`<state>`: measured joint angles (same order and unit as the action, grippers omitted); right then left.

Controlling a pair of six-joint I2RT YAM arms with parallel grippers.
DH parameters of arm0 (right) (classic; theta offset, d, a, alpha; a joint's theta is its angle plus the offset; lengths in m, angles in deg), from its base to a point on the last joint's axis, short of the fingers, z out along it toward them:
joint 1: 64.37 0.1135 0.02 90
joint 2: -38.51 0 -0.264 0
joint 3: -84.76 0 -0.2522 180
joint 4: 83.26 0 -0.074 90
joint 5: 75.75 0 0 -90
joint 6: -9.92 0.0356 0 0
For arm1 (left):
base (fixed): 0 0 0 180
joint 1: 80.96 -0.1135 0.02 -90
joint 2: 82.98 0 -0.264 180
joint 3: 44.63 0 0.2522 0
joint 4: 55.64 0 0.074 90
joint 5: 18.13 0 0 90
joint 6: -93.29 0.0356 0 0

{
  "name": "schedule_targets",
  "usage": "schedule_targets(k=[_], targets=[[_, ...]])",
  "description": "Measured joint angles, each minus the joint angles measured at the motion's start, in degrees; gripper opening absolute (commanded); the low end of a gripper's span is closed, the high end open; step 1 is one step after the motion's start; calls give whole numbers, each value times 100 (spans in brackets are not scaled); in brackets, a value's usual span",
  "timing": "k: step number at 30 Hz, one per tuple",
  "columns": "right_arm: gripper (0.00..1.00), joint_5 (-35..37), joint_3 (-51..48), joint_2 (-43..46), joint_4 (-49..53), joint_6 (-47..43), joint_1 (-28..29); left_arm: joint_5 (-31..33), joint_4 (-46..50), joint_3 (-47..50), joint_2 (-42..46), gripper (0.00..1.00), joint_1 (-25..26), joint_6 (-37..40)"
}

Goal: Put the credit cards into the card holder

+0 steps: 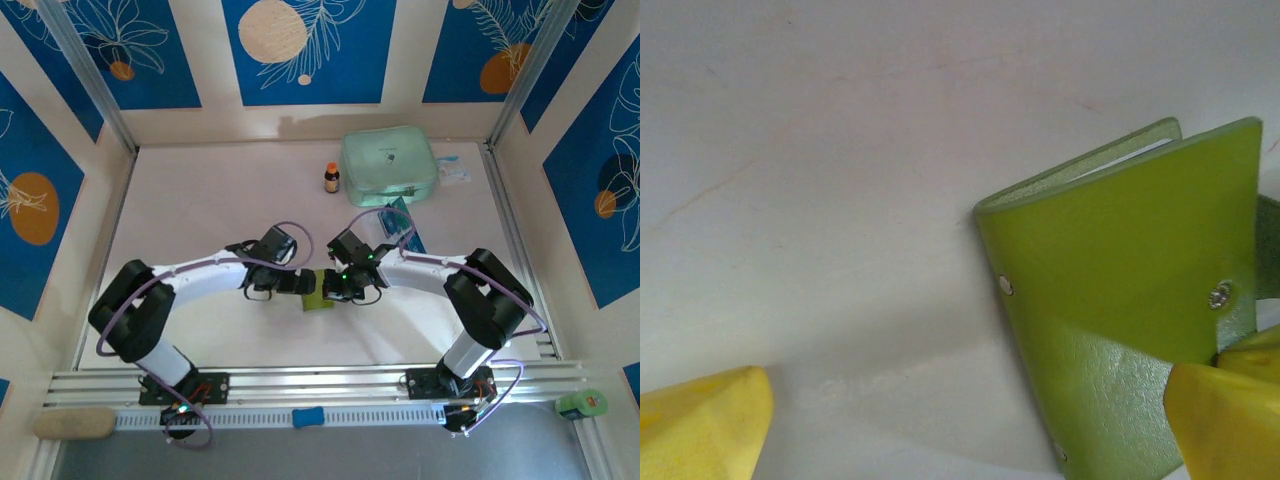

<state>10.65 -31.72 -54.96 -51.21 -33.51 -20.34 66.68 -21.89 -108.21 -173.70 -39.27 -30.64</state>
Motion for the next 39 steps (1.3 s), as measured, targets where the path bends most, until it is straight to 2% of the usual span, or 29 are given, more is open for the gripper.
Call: schedule_targets(k=[9, 17, 23, 27, 39], targets=[[0, 66, 0, 289, 227, -24, -94, 299, -17, -81, -254, 100, 190, 129], [2, 170, 0, 1047, 555, -181, -841, 723, 238, -273, -417, 100, 428, 284], [16, 144, 166, 811, 822, -446, -975, 1032, 461, -490, -544, 100, 577, 407], [21, 127, 396, 522, 861, -590, -911, 1104, 481, -501, -546, 100, 603, 411], [23, 127, 750, -48, 968, -765, -651, 1132, 479, -501, -546, 100, 623, 409]])
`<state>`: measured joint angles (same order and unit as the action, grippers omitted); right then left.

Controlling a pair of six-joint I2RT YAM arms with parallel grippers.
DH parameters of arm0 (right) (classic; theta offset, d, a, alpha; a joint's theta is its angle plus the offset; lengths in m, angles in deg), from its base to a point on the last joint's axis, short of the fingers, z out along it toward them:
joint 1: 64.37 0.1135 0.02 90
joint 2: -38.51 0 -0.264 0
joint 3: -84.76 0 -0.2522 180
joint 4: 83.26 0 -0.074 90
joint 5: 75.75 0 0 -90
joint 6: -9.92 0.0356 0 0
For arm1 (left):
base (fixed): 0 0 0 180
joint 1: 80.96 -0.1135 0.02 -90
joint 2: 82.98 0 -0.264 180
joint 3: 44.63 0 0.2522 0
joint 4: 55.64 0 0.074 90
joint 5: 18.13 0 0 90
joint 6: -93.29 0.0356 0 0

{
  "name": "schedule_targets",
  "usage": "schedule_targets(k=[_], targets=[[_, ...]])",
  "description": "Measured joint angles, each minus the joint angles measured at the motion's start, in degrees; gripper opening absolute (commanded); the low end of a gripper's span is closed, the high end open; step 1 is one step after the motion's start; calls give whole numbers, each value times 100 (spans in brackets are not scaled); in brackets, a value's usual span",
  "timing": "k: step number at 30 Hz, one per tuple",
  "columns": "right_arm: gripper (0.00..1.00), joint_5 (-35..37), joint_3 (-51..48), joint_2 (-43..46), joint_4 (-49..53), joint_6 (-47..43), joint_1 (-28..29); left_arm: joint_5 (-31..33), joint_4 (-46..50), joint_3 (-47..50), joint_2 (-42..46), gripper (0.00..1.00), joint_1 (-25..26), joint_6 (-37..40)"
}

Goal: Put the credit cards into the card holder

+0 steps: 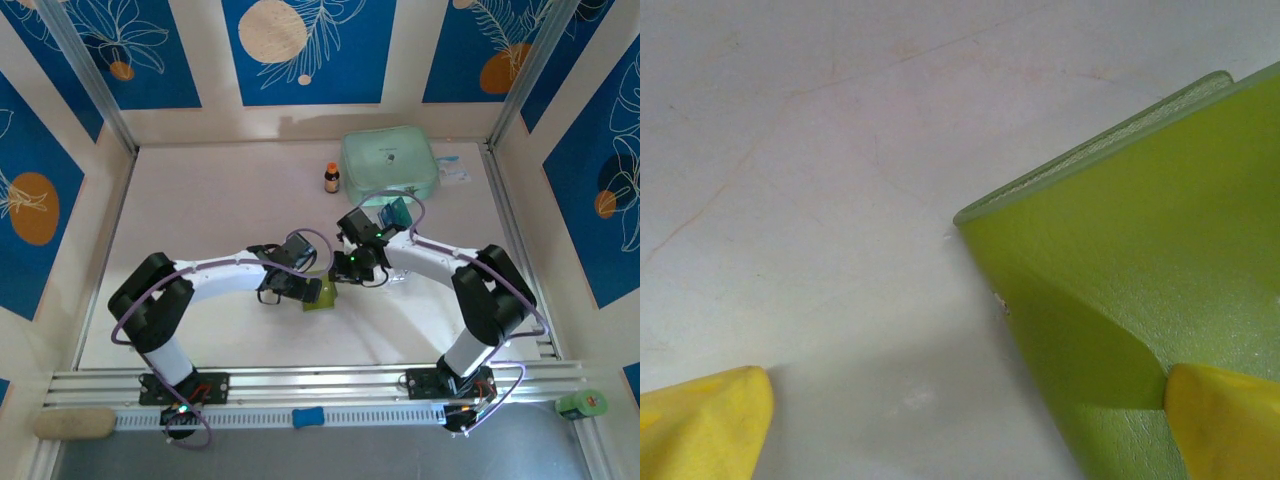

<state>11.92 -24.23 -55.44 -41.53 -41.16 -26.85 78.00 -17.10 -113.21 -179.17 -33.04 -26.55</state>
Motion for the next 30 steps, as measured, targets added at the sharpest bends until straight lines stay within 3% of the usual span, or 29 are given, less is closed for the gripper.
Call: schedule_targets(k=[4, 13, 30], targets=[[19, 2, 26, -74, 17, -33, 2, 0, -2, 0, 0, 100, 0, 0], [0, 26, 31, -160, 17, -98, -2, 0, -4, 2, 0, 100, 0, 0], [0, -310, 31, -153, -157, 11, 26, 0, -7, 2, -2, 100, 0, 0]])
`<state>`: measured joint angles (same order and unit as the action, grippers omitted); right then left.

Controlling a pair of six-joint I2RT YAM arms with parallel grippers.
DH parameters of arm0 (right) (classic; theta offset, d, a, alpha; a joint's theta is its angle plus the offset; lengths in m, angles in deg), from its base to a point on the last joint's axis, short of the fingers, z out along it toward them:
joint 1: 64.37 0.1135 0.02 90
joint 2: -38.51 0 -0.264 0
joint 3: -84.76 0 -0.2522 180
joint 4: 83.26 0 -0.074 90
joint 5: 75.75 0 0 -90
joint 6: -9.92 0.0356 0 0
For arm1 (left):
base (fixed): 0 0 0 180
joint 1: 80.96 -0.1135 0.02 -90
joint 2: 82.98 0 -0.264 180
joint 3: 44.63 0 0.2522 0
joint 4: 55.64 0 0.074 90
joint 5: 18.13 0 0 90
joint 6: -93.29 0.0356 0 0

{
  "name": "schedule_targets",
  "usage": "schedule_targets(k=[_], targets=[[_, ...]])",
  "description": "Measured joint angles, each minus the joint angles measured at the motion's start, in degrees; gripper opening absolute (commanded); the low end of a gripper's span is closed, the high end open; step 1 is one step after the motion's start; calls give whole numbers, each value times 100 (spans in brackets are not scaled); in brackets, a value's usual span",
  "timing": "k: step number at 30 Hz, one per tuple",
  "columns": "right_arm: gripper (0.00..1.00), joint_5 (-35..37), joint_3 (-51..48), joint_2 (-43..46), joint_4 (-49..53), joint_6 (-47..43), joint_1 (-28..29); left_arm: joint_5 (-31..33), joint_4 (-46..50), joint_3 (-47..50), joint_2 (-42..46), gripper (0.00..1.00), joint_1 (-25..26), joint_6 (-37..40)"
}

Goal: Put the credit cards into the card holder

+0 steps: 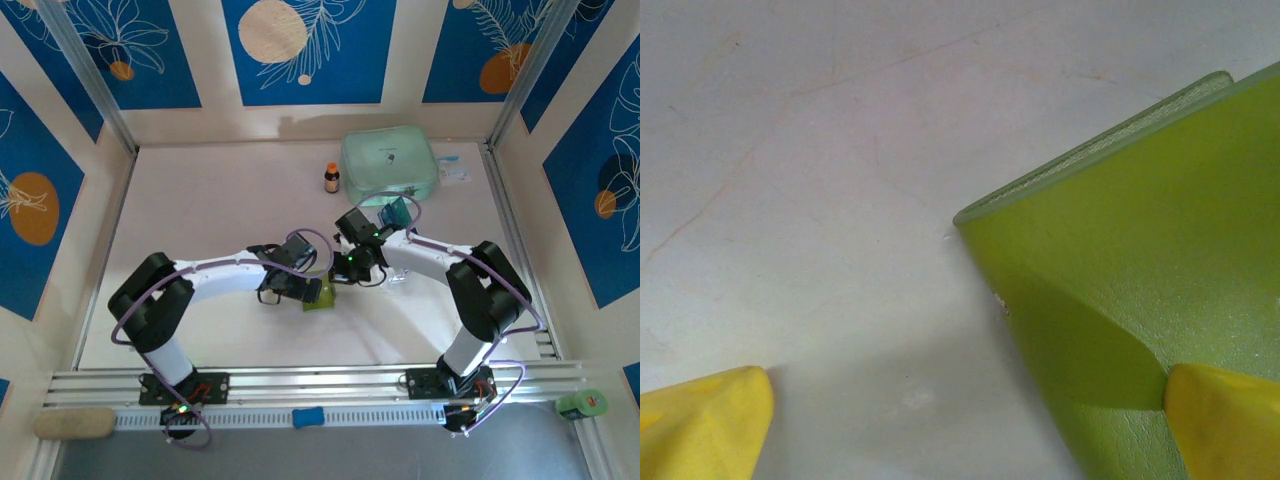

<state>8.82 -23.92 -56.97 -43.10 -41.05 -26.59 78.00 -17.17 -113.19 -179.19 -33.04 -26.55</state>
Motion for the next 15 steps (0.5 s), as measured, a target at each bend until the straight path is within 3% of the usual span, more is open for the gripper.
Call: schedule_targets(k=[15], targets=[[0, -129, -2, -249, -278, 151, 127, 2, 0, 0, 0, 100, 0, 0]])
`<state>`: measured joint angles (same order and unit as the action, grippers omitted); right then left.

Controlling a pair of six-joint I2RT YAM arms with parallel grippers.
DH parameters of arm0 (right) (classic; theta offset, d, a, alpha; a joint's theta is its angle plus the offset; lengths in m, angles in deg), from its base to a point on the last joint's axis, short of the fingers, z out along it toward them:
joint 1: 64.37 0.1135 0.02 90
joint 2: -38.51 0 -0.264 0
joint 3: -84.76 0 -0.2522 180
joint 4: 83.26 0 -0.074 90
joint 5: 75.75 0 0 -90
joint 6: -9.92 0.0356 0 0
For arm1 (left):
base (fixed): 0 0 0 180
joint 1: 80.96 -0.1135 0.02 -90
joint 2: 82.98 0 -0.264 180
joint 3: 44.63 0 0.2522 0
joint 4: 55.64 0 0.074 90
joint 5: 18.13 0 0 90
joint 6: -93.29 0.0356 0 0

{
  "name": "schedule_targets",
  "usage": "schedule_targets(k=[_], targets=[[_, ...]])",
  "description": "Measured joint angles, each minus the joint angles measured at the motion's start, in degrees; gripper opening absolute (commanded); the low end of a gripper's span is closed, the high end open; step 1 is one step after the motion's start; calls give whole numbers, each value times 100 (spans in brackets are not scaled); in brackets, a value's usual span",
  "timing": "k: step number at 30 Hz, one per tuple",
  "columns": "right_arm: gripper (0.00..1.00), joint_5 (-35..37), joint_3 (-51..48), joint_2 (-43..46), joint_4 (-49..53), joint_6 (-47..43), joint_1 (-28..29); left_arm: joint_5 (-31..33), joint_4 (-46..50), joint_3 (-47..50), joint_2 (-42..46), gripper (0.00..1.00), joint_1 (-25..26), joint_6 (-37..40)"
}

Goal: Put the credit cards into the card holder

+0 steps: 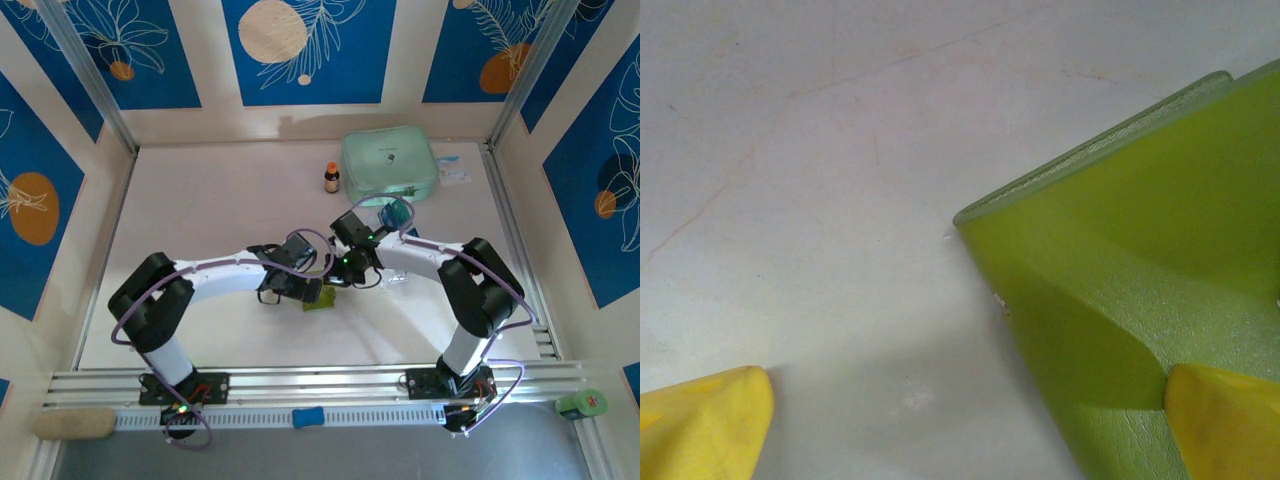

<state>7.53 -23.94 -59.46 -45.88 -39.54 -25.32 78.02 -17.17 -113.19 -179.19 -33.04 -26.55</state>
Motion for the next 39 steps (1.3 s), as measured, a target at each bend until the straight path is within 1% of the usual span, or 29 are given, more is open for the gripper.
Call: schedule_targets(k=[26, 39], targets=[[0, -13, -131, -74, -264, 105, 68, 44, 66, 0, 37, 100, -4, -24], [0, -15, -179, -90, -428, 149, 140, 59, 101, 48, 273, 100, -179, -26]])
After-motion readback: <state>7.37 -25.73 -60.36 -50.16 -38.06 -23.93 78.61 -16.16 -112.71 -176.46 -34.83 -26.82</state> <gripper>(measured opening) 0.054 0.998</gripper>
